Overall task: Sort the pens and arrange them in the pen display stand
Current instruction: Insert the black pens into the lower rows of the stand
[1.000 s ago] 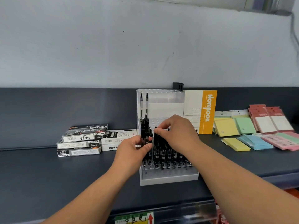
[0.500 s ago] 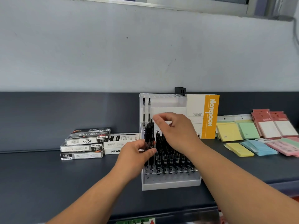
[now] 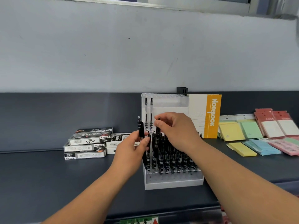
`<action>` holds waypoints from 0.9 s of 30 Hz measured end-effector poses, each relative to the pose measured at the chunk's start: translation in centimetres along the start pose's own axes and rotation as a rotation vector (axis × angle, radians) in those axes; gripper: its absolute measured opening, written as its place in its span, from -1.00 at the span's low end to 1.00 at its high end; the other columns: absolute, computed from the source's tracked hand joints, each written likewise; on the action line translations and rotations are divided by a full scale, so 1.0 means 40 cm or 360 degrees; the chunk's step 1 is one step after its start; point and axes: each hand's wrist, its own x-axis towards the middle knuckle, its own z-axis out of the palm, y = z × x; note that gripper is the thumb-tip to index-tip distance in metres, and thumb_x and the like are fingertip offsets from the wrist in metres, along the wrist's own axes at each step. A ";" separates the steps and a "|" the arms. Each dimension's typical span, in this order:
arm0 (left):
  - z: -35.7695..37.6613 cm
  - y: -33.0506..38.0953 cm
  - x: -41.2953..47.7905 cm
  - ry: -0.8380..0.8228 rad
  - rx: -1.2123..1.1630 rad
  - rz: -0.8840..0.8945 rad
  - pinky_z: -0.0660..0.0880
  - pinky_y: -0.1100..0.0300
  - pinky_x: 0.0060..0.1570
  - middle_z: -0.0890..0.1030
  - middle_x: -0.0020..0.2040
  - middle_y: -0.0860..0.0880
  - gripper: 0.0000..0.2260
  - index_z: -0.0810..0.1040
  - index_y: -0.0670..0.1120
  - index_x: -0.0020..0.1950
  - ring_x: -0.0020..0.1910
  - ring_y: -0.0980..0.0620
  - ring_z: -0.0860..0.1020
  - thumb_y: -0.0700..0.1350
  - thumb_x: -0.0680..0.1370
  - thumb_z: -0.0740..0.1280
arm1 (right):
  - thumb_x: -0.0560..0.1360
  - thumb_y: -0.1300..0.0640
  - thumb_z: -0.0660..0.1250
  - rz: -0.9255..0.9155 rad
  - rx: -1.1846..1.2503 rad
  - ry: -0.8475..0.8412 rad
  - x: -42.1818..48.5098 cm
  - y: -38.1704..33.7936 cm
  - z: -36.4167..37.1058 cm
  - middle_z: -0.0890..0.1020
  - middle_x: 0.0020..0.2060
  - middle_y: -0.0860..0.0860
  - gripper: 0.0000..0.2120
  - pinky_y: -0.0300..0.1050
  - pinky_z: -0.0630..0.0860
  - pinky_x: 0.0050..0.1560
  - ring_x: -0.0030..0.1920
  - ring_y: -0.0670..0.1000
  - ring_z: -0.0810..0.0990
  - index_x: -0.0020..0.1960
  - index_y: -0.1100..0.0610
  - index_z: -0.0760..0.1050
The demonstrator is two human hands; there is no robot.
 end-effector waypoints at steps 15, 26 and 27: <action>0.001 -0.008 0.015 0.0081 0.0037 0.0024 0.39 0.54 -0.33 0.63 -0.28 0.13 -0.77 0.56 0.13 -0.18 -0.33 0.28 0.57 -0.19 0.42 0.51 | 0.55 0.03 0.33 -0.0009 -0.0377 -0.0235 -0.019 -0.008 0.023 0.69 -0.02 -0.09 -0.81 -0.21 0.49 0.08 -0.01 -0.11 0.60 0.12 -0.03 0.63; 0.015 -0.060 -0.002 -0.0107 0.0389 -0.0038 0.39 0.54 -0.32 0.59 -0.22 0.09 -0.75 0.49 0.13 -0.17 -0.29 0.24 0.55 -0.17 0.42 0.50 | 0.53 0.02 0.36 0.0025 -0.0428 -0.0227 -0.033 0.008 0.029 0.66 0.07 -0.11 -0.73 -0.34 0.39 0.11 0.00 -0.17 0.56 0.22 -0.04 0.57; 0.017 -0.061 -0.001 -0.0119 0.0424 -0.0035 0.39 0.54 -0.32 0.59 -0.21 0.10 -0.75 0.48 0.12 -0.15 -0.27 0.24 0.56 -0.16 0.42 0.50 | 0.52 0.03 0.37 0.0029 -0.0421 -0.0231 -0.033 0.010 0.030 0.66 0.06 -0.12 -0.72 -0.32 0.40 0.13 -0.02 -0.18 0.55 0.23 -0.05 0.57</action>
